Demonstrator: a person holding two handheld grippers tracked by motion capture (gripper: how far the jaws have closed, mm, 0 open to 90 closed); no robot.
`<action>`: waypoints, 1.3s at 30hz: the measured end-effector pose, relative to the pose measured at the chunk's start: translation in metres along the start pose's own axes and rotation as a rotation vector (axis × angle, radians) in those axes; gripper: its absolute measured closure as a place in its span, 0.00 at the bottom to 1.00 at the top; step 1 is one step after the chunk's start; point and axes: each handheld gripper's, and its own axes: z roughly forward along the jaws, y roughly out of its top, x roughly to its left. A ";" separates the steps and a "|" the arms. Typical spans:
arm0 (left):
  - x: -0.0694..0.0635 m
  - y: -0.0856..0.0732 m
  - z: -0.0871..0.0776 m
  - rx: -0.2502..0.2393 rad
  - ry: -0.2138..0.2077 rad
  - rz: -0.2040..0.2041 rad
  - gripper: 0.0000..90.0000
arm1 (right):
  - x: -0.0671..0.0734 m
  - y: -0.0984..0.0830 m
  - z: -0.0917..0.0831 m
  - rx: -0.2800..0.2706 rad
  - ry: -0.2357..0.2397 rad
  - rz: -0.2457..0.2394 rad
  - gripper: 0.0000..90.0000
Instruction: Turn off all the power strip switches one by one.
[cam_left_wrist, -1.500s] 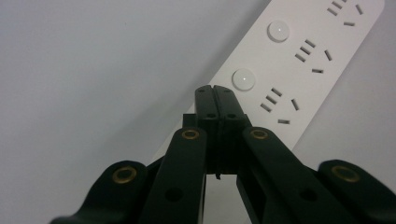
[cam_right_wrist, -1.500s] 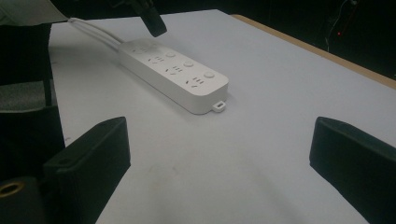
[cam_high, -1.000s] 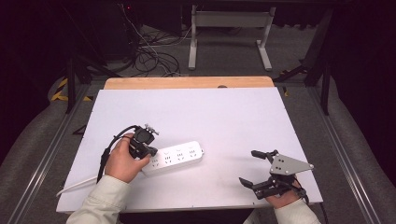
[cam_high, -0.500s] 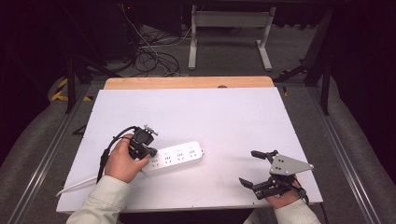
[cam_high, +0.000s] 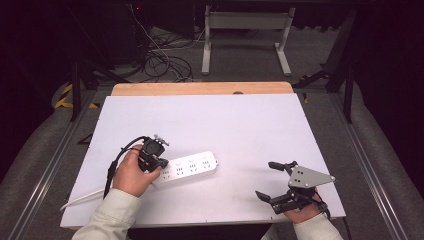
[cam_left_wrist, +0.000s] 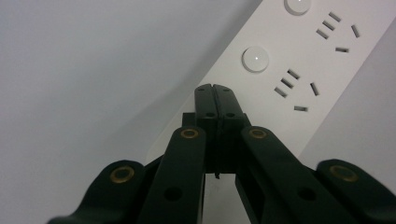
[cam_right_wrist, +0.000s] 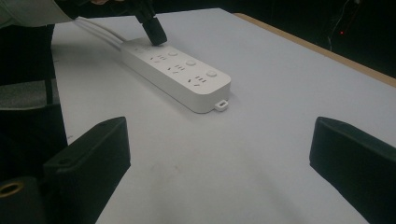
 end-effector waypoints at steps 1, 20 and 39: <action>0.000 0.000 0.000 -0.003 0.010 0.005 1.00 | 0.000 0.000 0.000 0.000 0.000 0.000 0.06; 0.007 -0.005 -0.023 -0.140 -0.024 -0.027 1.00 | -0.002 -0.001 0.000 -0.002 0.001 0.004 0.06; -0.008 0.007 -0.034 -0.193 -0.068 0.014 1.00 | -0.001 -0.001 0.000 -0.001 0.000 0.002 0.06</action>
